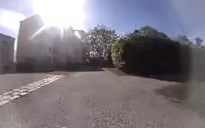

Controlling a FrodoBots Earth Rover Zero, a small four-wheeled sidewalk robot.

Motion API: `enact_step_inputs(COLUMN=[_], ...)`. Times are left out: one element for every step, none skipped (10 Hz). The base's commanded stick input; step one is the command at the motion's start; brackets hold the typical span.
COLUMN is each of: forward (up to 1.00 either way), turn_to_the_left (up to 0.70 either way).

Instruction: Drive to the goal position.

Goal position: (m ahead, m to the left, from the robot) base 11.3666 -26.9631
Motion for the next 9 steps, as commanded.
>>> enact_step_inputs(forward=[0.70, 0.70, 0.70, 0.70, 0.70, 0.70, 0.70, 0.70, 0.70], turn_to_the_left=[0.00, 0.00, 0.00, 0.00, 0.00, 0.00, 0.00, -0.05, -0.21])
